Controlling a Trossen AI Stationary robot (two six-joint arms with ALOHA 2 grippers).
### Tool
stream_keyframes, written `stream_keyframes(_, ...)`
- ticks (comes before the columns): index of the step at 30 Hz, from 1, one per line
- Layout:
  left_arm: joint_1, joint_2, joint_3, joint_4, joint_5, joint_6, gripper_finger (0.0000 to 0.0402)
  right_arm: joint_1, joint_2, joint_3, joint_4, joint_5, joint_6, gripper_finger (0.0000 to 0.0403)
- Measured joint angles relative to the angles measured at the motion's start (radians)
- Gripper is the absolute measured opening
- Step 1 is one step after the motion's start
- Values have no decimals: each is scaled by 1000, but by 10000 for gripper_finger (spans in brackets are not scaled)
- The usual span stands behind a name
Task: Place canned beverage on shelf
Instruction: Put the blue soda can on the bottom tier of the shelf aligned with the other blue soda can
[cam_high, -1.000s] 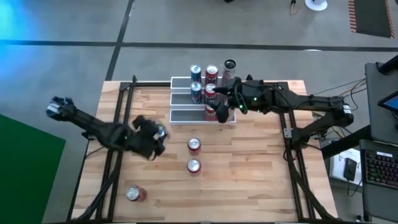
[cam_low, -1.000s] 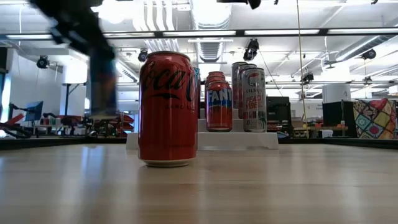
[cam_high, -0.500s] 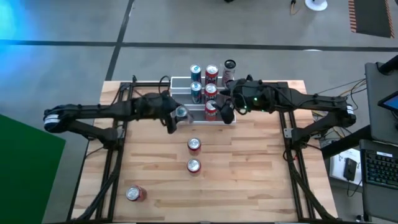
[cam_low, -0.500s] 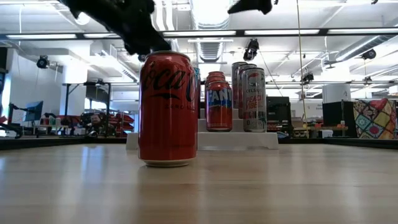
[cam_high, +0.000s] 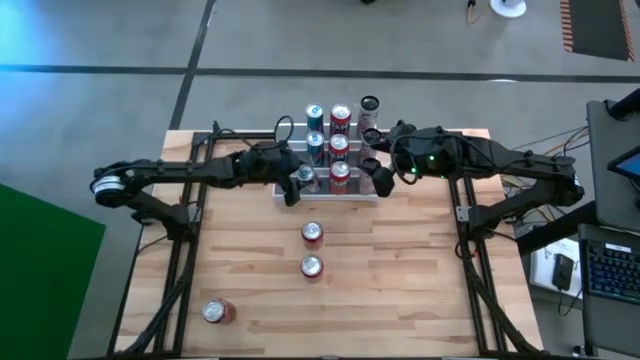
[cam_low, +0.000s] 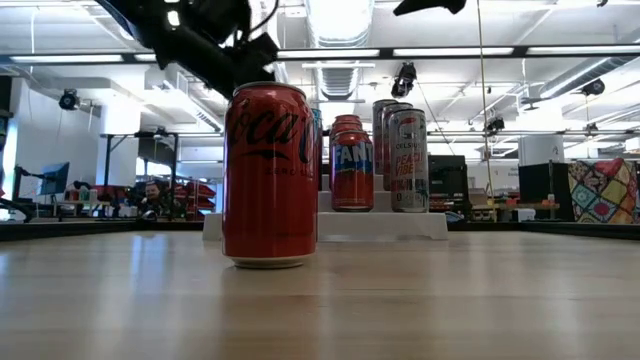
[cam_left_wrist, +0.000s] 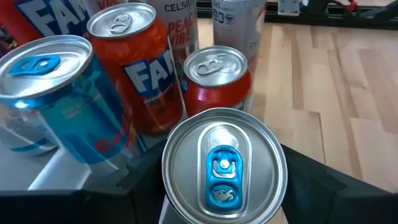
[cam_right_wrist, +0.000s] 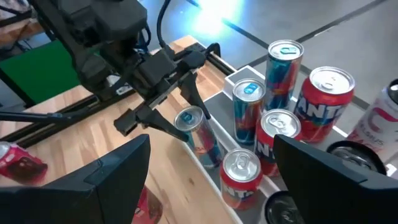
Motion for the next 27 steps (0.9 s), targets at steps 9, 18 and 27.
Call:
stream_keyframes(9,7,136,159,-141,5,33,234,0,-2,0,-28,12,0,327)
stream_keyframes(18,24,196,230,-216,38,24,234,0,-6,-1,-94,12,0,327)
stream_keyframes(27,44,192,228,-236,25,-43,267,0,-7,-1,-96,12,-17,327)
